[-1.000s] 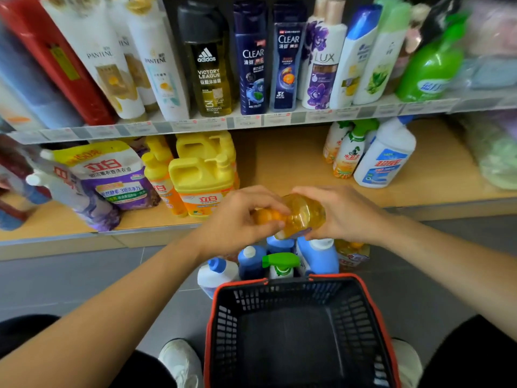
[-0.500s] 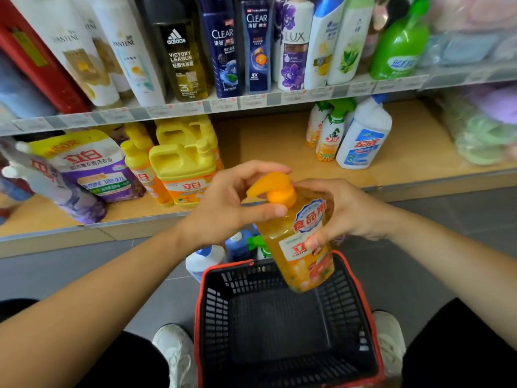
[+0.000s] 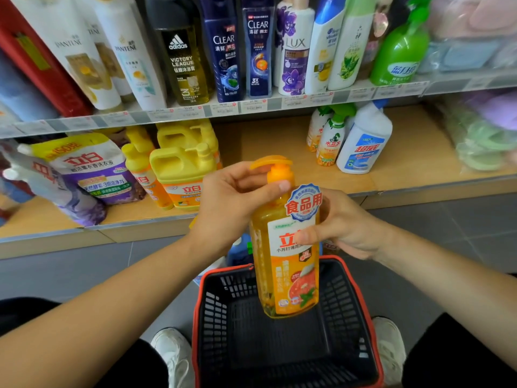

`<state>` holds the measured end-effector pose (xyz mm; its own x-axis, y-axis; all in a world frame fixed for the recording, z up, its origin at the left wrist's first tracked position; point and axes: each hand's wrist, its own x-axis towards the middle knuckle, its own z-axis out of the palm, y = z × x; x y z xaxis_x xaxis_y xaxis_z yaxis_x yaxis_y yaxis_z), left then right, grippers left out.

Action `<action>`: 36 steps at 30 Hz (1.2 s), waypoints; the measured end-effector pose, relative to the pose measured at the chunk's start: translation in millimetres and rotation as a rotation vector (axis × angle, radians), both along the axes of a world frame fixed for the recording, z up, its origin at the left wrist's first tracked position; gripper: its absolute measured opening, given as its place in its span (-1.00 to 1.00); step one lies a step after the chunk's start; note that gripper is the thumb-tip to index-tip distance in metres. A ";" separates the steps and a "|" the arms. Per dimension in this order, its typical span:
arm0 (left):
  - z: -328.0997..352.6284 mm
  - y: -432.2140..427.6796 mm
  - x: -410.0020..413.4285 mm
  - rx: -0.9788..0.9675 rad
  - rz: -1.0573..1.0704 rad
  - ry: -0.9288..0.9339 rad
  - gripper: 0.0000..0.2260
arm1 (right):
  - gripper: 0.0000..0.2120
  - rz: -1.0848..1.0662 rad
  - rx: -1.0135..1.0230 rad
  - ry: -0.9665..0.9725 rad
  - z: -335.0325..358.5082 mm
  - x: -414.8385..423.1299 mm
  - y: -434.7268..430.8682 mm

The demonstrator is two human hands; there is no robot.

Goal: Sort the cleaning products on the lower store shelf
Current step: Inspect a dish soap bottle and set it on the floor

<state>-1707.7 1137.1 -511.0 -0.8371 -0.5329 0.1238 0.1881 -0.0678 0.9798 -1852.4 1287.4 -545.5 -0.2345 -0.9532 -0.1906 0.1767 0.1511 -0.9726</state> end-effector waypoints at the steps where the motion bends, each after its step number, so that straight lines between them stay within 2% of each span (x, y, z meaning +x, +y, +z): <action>1: -0.7 -0.9 -0.7 -0.003 0.024 -0.011 -0.75 | -0.33 -0.013 0.008 0.011 0.4 0.7 -0.8; 5: -2.7 -10.6 -2.4 0.098 -0.072 -0.065 -0.79 | -0.25 0.002 0.014 -0.055 4.4 1.9 -2.5; 10: -1.1 -19.7 -2.8 0.162 -0.262 -0.074 -0.69 | -0.12 0.071 0.003 -0.149 8.5 5.4 -3.9; 12: 0.2 -18.4 -1.6 0.133 -0.227 -0.061 -0.68 | -0.16 0.071 0.001 -0.135 8.1 7.2 -4.8; 16: 2.0 -8.9 0.3 -0.023 -0.028 -0.030 -0.69 | -0.44 -0.004 -0.004 -0.003 1.8 8.9 -7.5; 18: 2.4 -6.8 0.2 -0.085 0.052 -0.032 -0.64 | -0.49 -0.036 0.001 0.038 -0.2 9.5 -9.0; 20: 1.9 -9.9 0.2 -0.136 0.098 -0.041 -0.59 | -0.49 -0.048 0.003 0.051 -0.8 9.7 -9.5; 24: -1.2 -21.6 3.7 -0.218 0.002 -0.018 -0.68 | -0.34 -0.027 0.026 -0.004 1.2 8.1 -9.2; 28: -5.4 -34.0 8.9 -0.479 0.131 0.018 -0.77 | -0.34 -0.027 0.036 -0.035 1.9 8.2 -9.1; 33: -6.7 -33.8 7.9 -0.335 0.110 0.033 -0.77 | -0.38 -0.019 0.028 -0.039 0.7 8.0 -10.3; 36: -4.6 -40.9 8.8 -0.402 0.051 0.029 -0.73 | -0.43 -0.011 0.020 -0.043 -1.8 5.9 -9.9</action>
